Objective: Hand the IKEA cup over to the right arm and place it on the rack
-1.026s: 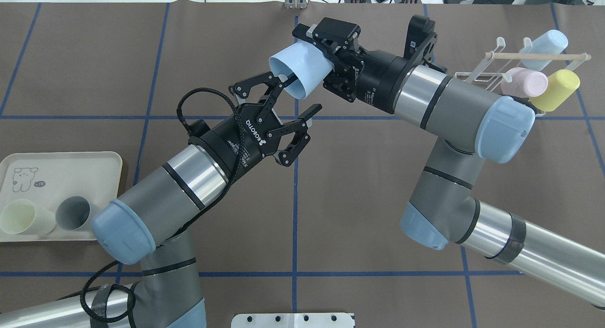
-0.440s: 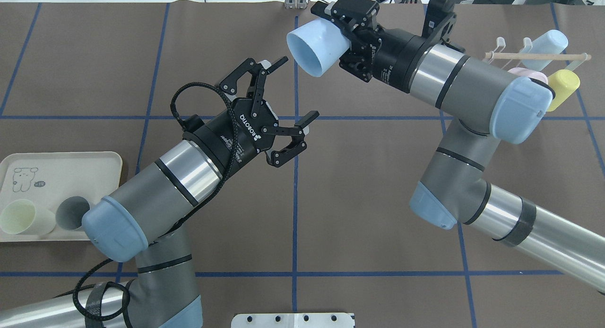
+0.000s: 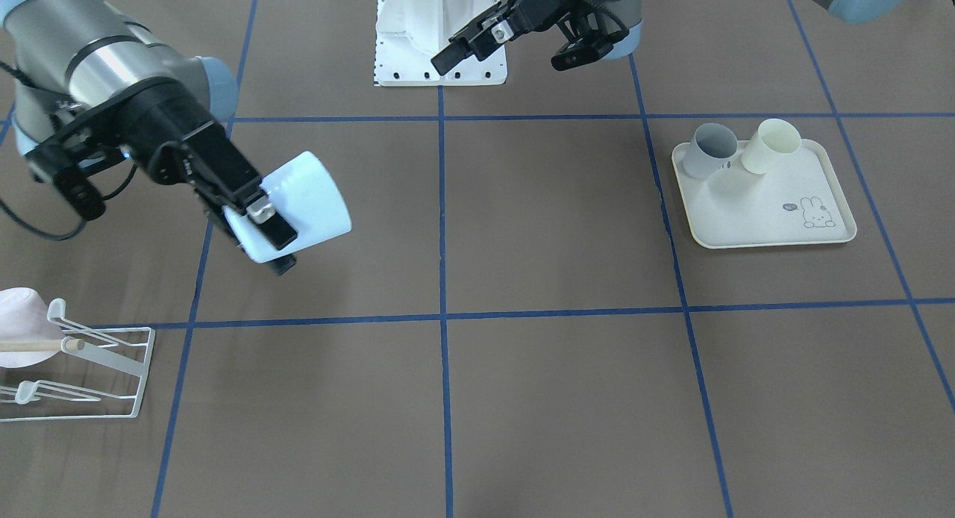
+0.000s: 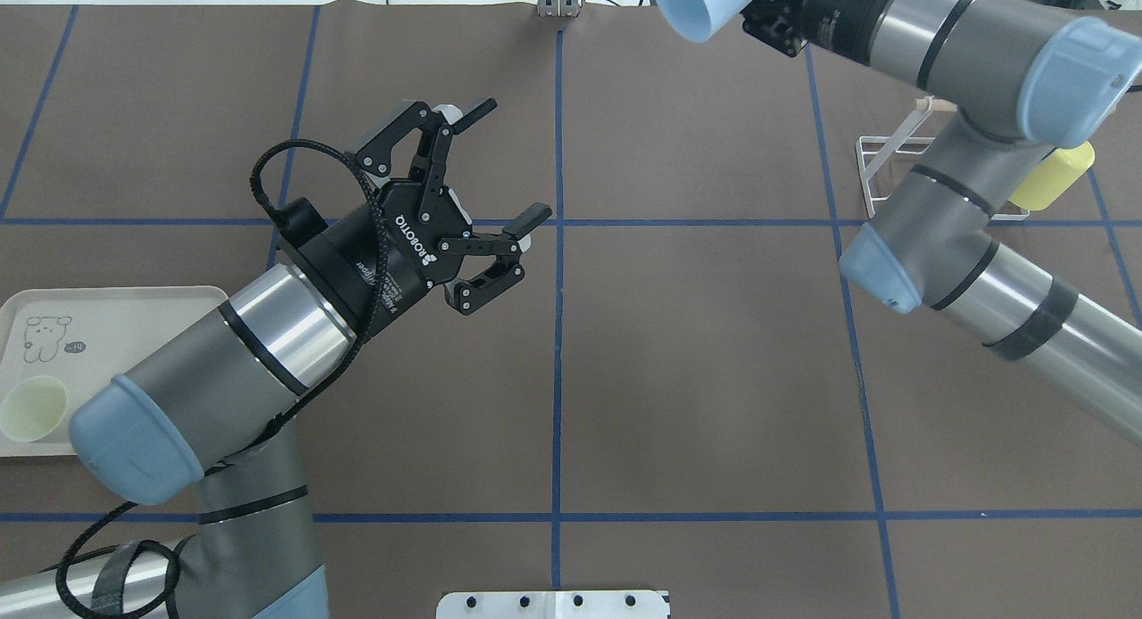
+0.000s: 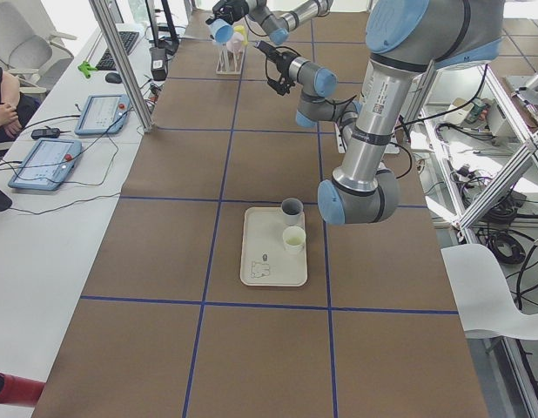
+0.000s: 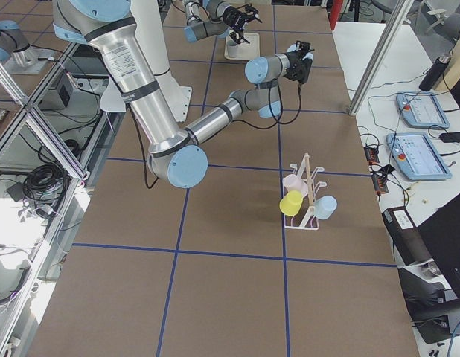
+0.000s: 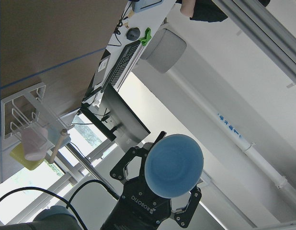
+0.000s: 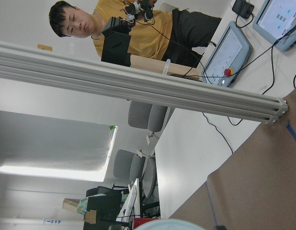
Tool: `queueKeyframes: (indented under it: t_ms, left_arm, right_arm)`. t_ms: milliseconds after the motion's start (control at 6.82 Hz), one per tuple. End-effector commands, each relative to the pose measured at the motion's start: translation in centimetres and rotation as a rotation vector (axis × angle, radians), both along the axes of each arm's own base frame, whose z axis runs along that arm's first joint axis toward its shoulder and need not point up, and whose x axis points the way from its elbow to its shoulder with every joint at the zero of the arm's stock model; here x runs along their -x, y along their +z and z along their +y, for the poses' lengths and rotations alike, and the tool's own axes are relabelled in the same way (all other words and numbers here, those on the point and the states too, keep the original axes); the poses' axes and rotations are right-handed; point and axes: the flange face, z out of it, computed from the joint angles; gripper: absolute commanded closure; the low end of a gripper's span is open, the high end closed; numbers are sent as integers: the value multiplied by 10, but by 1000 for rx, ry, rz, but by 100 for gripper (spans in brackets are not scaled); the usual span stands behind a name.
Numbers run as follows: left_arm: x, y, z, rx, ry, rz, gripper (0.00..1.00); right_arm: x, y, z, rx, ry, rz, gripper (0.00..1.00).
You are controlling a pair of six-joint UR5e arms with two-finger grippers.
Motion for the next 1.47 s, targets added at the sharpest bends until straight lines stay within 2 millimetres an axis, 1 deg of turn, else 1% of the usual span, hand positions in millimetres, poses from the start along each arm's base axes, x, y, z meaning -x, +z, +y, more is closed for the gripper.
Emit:
queueKeyframes:
  t_ms: [0,147,293,440,586,733,880,1026,1173,1319]
  left_arm:
    - [25,2,8,-74,-90,-293,0]
    - [29,-7,11,-64,-89,-374,0]
    - [33,2,12,-50,-85,-422,0]
    - [43,18,17,-89,-89,-547,0]
    - [49,28,24,-118,-41,-674,0]
    - [54,36,22,-138,-34,-744,0]
    - [65,48,23,-141,-40,-779,0]
    - [75,58,27,-142,-36,-801,0]
    - [73,61,28,-147,-19,-810,0]
    - [72,64,28,-146,-16,-815,0]
  right_arm:
    - [-64,56,-45,-31,71,228,100]
    - [-79,78,-55,-27,105,367,100]
    - [-98,97,-68,-29,140,547,100]
    - [-118,125,-73,-42,163,709,100]
    - [-130,149,-80,-41,211,899,100]
    - [-137,178,-83,-73,245,1109,100]
    - [-142,215,-89,-50,275,1228,100]
    - [-143,225,-94,-31,300,1254,100]
    - [-147,242,-89,-55,314,1270,100]
    - [-140,274,-82,-104,342,1301,100]
